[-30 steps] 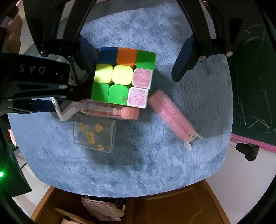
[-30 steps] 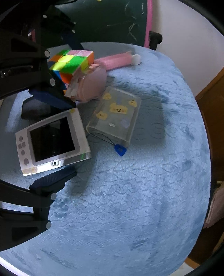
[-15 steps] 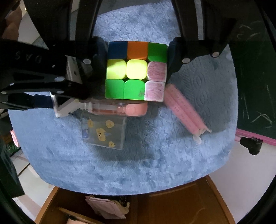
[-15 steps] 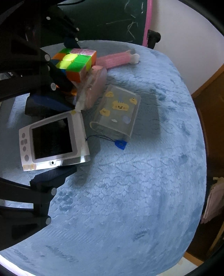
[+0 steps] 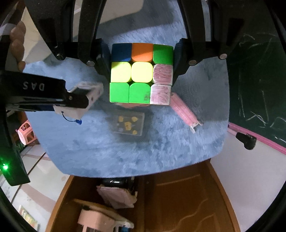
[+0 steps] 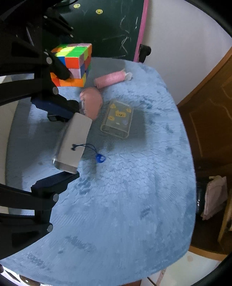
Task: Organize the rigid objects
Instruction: 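Place the Rubik's cube in the tray with the left tool while the right tool places the white case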
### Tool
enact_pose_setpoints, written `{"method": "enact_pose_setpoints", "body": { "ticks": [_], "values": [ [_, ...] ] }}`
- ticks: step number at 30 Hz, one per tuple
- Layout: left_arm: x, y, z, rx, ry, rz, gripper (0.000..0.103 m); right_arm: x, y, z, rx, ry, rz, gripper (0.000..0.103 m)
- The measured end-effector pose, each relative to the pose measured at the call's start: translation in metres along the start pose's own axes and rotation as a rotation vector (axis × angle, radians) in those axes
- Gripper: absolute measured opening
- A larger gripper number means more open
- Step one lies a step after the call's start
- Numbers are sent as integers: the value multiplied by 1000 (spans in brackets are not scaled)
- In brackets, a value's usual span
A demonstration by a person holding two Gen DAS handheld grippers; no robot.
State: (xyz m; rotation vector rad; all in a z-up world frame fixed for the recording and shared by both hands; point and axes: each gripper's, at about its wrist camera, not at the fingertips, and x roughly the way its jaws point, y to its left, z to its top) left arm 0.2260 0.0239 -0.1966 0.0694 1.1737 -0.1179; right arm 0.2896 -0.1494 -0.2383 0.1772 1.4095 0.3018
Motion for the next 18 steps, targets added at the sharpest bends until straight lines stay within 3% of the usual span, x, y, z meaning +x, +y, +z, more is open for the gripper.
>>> {"method": "enact_pose_setpoints", "body": {
  "ticks": [9, 18],
  "values": [
    [-57, -25, -16, 31, -68, 3, 59, -62, -1, -24, -12, -89, 16, 60],
    [-117, -60, -59, 75, -106, -19, 59, -153, 0, -90, -112, -186, 38, 60]
  ]
}}
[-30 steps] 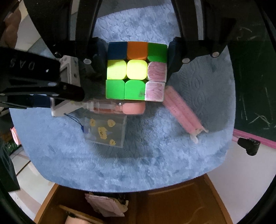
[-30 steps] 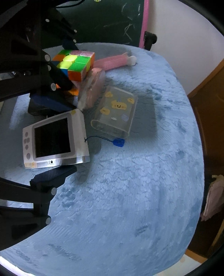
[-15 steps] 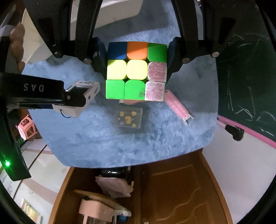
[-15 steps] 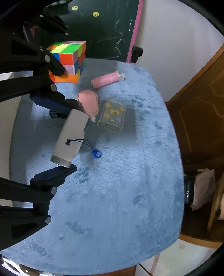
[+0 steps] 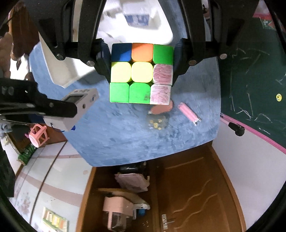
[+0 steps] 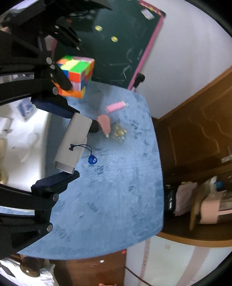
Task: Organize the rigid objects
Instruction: 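Place the Rubik's cube in the tray with the left tool while the right tool places the white case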
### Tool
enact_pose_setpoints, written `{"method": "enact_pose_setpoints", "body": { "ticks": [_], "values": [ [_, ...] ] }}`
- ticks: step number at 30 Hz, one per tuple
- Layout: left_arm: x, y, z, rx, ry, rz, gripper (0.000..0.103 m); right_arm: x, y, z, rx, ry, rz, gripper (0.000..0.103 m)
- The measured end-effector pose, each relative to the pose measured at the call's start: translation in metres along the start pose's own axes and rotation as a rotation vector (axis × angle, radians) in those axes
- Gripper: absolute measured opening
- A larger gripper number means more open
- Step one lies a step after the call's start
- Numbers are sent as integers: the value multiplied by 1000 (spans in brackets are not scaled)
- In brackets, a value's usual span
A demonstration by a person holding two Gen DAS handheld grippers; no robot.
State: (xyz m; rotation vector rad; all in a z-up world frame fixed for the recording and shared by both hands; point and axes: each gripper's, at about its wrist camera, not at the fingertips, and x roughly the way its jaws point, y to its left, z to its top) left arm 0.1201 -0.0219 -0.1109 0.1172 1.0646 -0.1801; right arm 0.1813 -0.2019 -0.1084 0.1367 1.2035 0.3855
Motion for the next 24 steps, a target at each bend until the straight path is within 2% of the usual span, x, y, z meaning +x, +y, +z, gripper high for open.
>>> {"method": "enact_pose_setpoints", "body": {
  "ticks": [4, 7, 16, 24],
  "values": [
    [-19, -15, -20, 2, 5, -25, 59, -30, 4, -37, -57, 6, 7, 60],
    [-28, -28, -44, 11, 26, -33, 59, -35, 4, -65, -88, 44, 17, 60],
    [-23, -47, -116, 45, 169, -20, 59, -5, -10, -144, -96, 198, 30, 60],
    [-3, -59, -163, 92, 305, -37, 59, 15, -13, -174, -99, 298, 57, 60]
  ]
}}
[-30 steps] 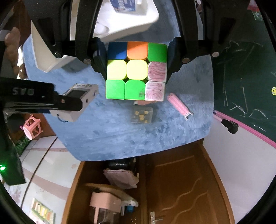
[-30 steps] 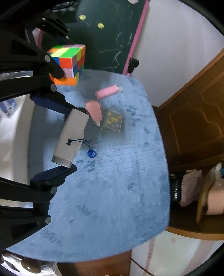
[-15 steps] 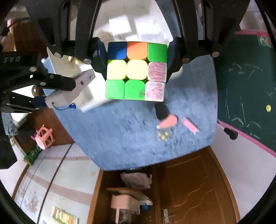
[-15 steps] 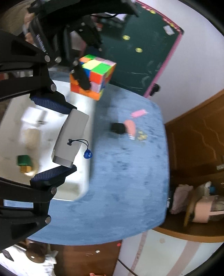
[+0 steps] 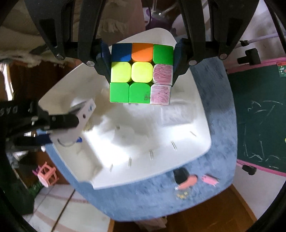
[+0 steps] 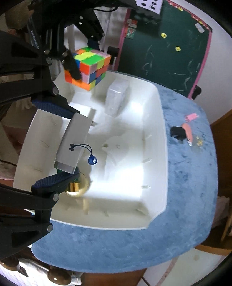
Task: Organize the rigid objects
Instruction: 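Place the Rubik's cube in the tray with the left tool while the right tool places the white case, then open both tools and move them back toward the pink roller and duck box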
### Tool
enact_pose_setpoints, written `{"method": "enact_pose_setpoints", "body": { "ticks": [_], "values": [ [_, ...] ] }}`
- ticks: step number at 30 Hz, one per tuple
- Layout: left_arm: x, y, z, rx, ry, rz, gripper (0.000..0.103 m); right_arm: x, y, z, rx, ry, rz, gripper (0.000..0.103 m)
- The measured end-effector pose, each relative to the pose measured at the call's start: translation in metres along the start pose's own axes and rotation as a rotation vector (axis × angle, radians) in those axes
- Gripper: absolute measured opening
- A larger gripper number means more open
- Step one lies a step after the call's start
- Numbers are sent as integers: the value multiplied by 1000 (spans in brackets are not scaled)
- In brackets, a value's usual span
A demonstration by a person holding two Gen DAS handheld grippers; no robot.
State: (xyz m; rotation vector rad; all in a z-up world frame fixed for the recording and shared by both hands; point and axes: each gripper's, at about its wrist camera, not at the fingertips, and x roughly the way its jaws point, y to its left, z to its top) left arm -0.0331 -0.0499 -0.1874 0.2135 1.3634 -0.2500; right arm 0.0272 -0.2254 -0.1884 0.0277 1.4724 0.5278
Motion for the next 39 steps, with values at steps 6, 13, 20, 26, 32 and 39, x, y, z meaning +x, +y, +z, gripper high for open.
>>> {"method": "enact_pose_setpoints", "body": {
  "ticks": [6, 13, 20, 26, 32, 39],
  "values": [
    [34, 5, 2, 27, 79, 16, 59, 17, 2, 2, -5, 34, -7, 60],
    [62, 24, 25, 17, 115, 25, 60, 32, -9, 16, 45, 51, -50, 61],
    [63, 34, 54, 7, 55, 8, 72, 27, -21, 34, 103, 10, -67, 66],
    [52, 32, 68, 2, 22, -27, 78, 19, -28, 50, 137, -25, -66, 67],
    [50, 36, 76, -1, 14, -44, 78, 16, -24, 60, 131, -38, -76, 67],
    [37, 46, 84, -13, -12, -52, 78, 13, -13, 71, 116, -47, -66, 67]
  ]
}}
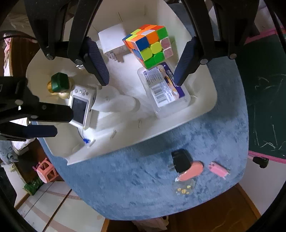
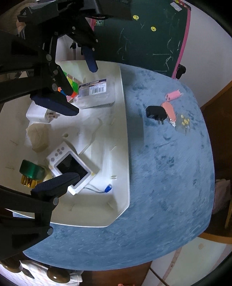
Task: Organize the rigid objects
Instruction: 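Open both tools and move them back toward the pink roller and duck box, then grasp the pink hair roller with the left tool while the right tool grasps the clear duck box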
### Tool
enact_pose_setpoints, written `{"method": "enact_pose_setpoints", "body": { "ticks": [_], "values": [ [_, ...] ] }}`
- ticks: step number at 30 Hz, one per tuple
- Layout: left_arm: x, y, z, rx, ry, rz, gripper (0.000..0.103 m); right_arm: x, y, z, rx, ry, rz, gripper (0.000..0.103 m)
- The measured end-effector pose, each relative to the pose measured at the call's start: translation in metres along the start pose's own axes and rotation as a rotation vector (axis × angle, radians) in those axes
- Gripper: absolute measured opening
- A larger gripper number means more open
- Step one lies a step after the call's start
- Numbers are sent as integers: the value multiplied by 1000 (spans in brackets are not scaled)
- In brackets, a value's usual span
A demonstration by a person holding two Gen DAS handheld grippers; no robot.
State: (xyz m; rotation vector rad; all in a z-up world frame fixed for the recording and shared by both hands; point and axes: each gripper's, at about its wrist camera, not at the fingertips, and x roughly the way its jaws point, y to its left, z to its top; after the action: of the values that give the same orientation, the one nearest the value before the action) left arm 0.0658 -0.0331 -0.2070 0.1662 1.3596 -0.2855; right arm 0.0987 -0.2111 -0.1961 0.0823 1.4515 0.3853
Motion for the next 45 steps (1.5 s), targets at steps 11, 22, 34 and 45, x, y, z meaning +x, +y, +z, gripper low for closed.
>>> {"method": "enact_pose_setpoints", "body": {
  "ticks": [11, 22, 34, 45],
  "values": [
    [-38, 24, 20, -62, -79, 18, 78, -20, 17, 20, -21, -38, 16, 67],
    [-66, 61, 57, -120, -160, 72, 78, -35, 29, 62, -37, -68, 11, 67],
    [-75, 114, 115, -167, -230, 127, 78, -33, 39, 139, 33, -100, 13, 67],
    [-24, 187, 167, -408, -238, 125, 78, 11, 51, 223, 167, -111, 14, 72]
  ]
}}
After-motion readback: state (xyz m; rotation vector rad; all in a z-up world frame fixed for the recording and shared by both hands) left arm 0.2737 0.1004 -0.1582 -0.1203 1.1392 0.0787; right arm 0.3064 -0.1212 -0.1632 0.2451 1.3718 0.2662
